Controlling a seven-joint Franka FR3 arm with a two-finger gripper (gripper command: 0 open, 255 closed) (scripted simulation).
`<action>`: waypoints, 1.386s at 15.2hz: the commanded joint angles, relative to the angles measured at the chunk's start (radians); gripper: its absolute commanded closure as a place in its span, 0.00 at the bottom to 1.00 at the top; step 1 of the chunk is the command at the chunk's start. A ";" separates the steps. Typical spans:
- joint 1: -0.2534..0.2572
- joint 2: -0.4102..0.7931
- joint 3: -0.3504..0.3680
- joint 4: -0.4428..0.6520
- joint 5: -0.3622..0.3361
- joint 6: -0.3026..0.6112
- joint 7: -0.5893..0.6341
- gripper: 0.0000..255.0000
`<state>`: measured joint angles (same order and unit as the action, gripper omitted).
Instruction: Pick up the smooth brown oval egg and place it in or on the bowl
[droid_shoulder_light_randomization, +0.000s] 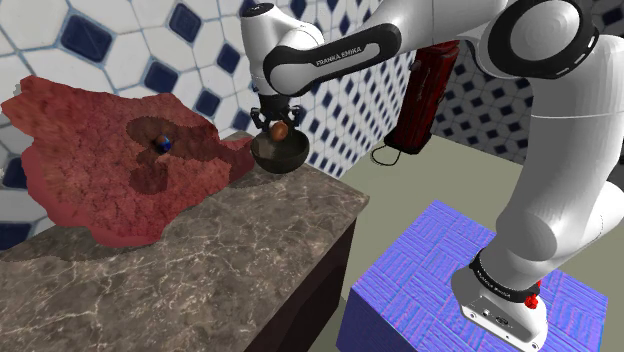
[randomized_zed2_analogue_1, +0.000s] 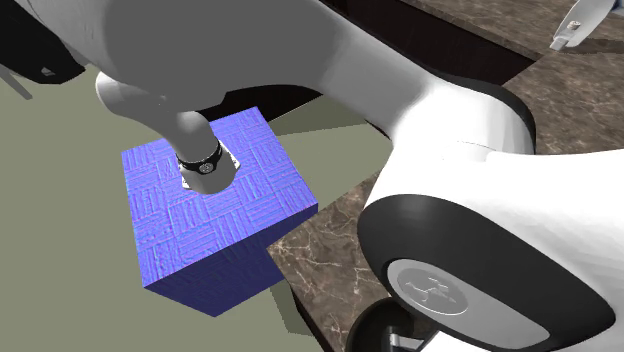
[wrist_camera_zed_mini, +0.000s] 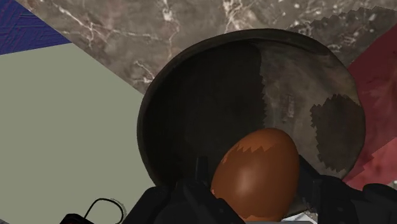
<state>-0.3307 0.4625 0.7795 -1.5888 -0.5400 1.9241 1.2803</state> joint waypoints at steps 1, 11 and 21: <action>-0.003 0.004 -0.004 -0.019 -0.006 0.022 0.007 1.00; -0.003 0.005 -0.004 -0.019 -0.007 0.022 0.006 0.00; 0.005 -0.034 0.019 0.054 0.031 -0.078 -0.019 0.00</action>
<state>-0.3260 0.4295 0.7980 -1.5354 -0.5098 1.8485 1.2618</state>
